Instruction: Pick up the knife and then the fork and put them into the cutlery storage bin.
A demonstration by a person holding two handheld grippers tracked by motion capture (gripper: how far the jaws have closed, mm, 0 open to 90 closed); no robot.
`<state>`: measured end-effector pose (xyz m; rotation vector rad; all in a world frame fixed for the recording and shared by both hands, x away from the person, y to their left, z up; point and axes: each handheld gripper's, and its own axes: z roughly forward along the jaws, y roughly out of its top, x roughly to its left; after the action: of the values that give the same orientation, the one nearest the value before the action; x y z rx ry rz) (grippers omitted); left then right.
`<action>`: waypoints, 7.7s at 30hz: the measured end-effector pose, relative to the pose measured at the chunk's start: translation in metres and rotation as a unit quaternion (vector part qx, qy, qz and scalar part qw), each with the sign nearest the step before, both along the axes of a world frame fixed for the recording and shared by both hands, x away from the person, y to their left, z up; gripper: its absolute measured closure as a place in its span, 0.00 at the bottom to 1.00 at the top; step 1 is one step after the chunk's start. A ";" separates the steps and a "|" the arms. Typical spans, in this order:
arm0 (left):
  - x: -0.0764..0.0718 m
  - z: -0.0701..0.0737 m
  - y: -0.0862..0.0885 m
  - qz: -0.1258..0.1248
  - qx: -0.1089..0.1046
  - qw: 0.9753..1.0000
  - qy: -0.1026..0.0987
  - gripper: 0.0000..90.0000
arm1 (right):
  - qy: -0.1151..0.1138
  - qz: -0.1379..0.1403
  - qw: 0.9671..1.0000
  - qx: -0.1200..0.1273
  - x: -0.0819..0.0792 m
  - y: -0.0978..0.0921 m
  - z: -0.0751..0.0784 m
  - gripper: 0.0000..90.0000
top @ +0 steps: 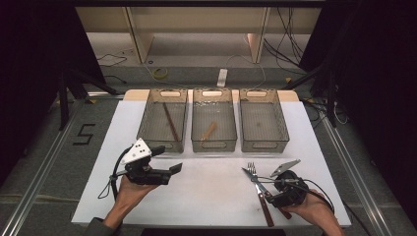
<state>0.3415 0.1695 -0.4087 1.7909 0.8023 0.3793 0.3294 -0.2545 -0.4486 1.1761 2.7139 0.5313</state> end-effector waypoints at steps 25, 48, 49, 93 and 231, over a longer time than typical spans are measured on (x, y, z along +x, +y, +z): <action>-0.002 -0.001 -0.003 0.003 0.019 1.000 -0.008 0.15 | 0.039 0.012 0.998 -0.057 0.007 0.012 -0.006 0.78; -0.003 0.001 -0.002 0.004 0.022 1.000 -0.018 0.15 | 0.027 0.018 0.999 -0.033 0.005 0.009 -0.003 0.86; -0.003 0.001 -0.002 0.004 0.021 1.000 -0.018 0.15 | 0.024 0.020 0.999 -0.030 0.005 0.009 -0.002 0.86; -0.002 0.001 0.005 0.013 -0.002 0.999 -0.031 0.14 | -0.119 -0.031 0.986 0.111 0.046 -0.010 0.062 0.86; -0.004 0.004 0.010 0.033 -0.017 0.998 -0.052 0.14 | -0.116 -0.158 0.973 0.119 0.179 0.019 0.064 0.56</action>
<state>0.3372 0.1793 -0.4049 1.7020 0.7905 0.4958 0.5085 -0.2354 -0.3848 1.4637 2.2559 0.8998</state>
